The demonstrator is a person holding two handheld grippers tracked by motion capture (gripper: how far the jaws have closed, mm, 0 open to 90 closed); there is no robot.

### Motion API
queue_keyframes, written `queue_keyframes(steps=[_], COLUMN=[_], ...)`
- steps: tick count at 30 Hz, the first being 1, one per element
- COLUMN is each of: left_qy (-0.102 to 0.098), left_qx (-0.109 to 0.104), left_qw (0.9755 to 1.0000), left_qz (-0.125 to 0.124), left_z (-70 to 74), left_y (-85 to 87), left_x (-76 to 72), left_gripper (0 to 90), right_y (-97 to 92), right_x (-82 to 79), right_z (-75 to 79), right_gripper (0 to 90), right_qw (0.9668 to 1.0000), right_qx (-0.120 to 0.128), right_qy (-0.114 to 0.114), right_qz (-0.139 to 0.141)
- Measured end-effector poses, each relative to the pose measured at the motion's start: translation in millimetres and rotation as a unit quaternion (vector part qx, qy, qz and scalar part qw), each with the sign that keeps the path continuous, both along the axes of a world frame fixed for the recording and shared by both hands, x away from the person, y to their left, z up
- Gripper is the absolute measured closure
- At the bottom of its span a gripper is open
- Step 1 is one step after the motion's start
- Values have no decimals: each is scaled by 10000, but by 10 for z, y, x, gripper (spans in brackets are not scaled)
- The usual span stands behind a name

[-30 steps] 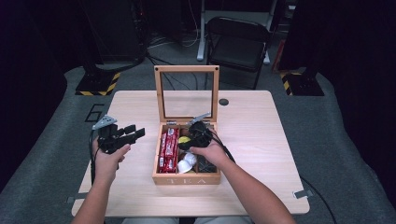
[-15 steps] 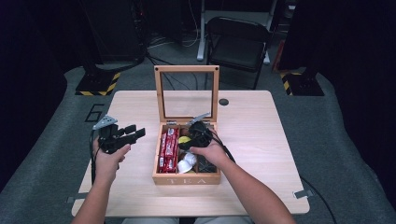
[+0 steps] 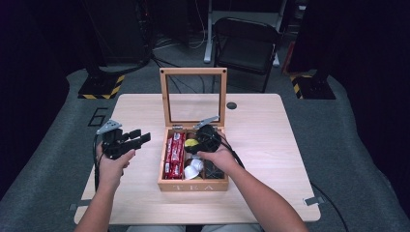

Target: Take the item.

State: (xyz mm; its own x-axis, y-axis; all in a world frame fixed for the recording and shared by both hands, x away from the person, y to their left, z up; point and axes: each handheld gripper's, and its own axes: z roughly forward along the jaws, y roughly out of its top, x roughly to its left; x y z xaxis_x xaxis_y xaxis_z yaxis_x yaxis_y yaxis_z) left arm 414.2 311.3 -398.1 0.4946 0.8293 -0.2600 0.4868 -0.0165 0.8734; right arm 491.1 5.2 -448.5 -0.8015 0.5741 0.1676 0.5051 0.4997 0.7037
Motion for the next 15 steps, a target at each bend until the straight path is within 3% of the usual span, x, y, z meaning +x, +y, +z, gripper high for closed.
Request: queue_keyframes(steps=[8, 11, 15], left_qy=[-4, 15, 26], left_qx=[-2, 10, 16], left_qw=[10000, 10000, 10000], left_qz=[-7, -12, -15], left_z=[-6, -9, -11], left_y=[-14, -14, -9], left_x=[6, 8, 13], left_gripper=[469, 469, 469], right_y=[-68, -86, -119], right_x=[-23, -51, -52], right_z=[93, 130, 163], right_gripper=[372, 373, 373], right_qw=[9998, 9998, 9998], right_qx=[120, 151, 116], right_qy=[-173, -70, -177], right_qz=[15, -82, -33])
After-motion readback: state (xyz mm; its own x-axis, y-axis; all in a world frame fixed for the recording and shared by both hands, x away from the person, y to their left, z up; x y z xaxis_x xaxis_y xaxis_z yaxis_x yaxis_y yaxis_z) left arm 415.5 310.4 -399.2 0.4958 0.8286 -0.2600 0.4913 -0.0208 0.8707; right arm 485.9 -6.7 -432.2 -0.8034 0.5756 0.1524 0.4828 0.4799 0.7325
